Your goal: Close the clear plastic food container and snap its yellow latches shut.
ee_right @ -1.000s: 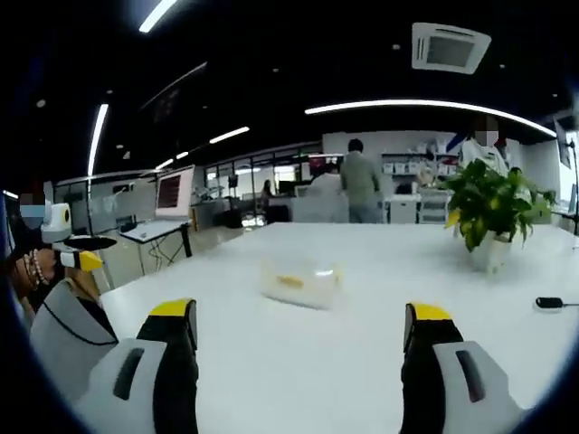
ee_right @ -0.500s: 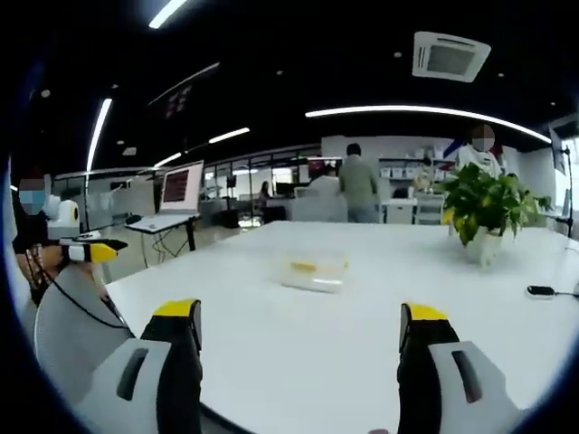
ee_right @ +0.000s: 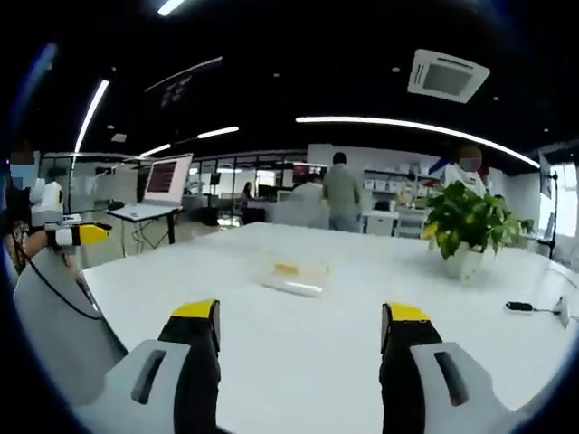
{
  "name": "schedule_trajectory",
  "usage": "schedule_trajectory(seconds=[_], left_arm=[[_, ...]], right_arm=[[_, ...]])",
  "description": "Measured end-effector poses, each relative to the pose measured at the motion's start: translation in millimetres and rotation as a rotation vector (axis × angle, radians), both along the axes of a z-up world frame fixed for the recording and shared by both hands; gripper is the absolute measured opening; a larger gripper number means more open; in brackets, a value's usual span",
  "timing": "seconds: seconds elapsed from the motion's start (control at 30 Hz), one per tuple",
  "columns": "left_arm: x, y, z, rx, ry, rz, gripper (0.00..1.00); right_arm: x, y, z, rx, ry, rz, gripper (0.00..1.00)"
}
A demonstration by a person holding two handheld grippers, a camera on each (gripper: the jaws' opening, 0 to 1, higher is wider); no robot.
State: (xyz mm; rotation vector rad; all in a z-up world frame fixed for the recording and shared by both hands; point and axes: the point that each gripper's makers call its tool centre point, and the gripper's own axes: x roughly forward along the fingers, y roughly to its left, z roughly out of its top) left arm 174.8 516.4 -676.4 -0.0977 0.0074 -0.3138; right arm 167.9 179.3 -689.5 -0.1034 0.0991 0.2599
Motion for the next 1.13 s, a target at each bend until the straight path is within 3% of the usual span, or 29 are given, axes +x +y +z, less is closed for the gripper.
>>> schedule_trajectory(seconds=[0.07,0.17,0.3,0.57,0.8,1.13], left_arm=[[0.9,0,-6.7,0.003,0.038,-0.003,0.84],[2.1,-1,-8.6,0.037,0.048,0.005,0.83],[1.7,-1,-8.5,0.019,0.058,0.008,0.81],[1.9,-2,-10.8,0.026,0.073,0.001,0.80],[2.4,2,-3.7,-0.005,0.038,0.025,0.75],[3.1,0,-10.4,0.009,0.074,0.015,0.71]], right_arm=[[1,0,8.8,0.043,-0.042,0.004,0.60],[1,0,9.8,0.043,-0.051,0.001,0.68],[2,0,5.3,0.036,-0.028,0.003,0.67],[1,2,7.7,0.076,-0.042,0.007,0.68],[1,2,2.5,0.063,-0.014,0.000,0.65],[2,1,-3.6,0.060,0.014,0.013,0.60]])
